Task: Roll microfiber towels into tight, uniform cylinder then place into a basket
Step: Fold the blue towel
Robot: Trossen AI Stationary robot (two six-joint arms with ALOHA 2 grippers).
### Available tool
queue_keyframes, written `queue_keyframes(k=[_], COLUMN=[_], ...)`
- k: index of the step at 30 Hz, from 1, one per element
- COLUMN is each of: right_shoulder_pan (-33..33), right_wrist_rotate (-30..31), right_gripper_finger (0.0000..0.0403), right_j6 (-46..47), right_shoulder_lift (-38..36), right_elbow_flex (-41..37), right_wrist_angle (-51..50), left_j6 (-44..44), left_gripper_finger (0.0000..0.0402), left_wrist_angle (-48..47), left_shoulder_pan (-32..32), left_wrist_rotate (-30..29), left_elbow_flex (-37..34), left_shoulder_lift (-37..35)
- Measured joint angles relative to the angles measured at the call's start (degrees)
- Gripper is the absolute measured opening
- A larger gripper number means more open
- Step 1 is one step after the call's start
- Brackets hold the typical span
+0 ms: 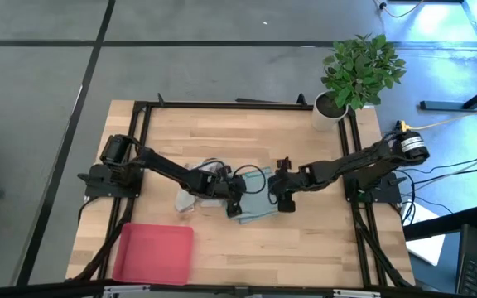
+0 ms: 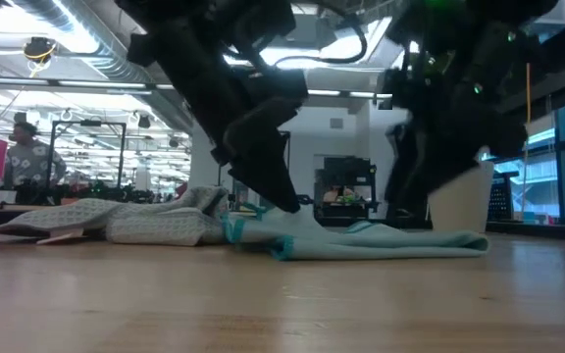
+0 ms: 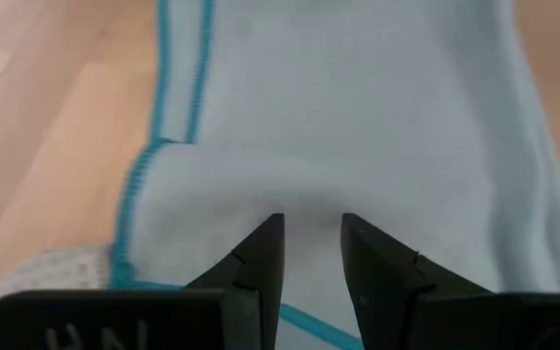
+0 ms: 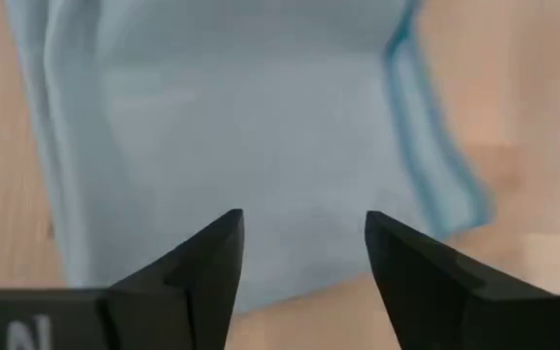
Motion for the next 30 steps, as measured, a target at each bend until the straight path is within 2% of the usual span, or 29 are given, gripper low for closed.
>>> queue_keyframes(k=[6, 13, 19, 30], right_shoulder_pan=[-2.75, -6.69, -8.42, -10.37], right_wrist_rotate=[0.85, 0.52, -0.92, -1.05], right_gripper_finger=[0.0218, 0.0218, 0.0218, 0.0218], right_j6=[-5.58, -8.9, -10.12, -10.0], right_shoulder_lift=[-2.52, 0.45, 4.39, 11.01], right_elbow_flex=[0.02, 0.04, 0.09, 0.28], right_wrist_angle=[2.35, 9.05, 9.92, 10.72], left_j6=[-0.08, -1.73, -3.22, -3.08], left_gripper_finger=[0.0094, 0.0094, 0.0094, 0.0094], left_wrist_angle=[0.0, -0.06, 0.86, -0.25], left_shoulder_pan=[-3.02, -4.92, -5.76, -5.15], left_wrist_rotate=[0.0, 0.02, 0.32, 1.13], left_elbow_flex=[0.0, 0.09, 0.21, 0.21], left_shoulder_lift=[0.04, 2.56, 5.02, 5.2])
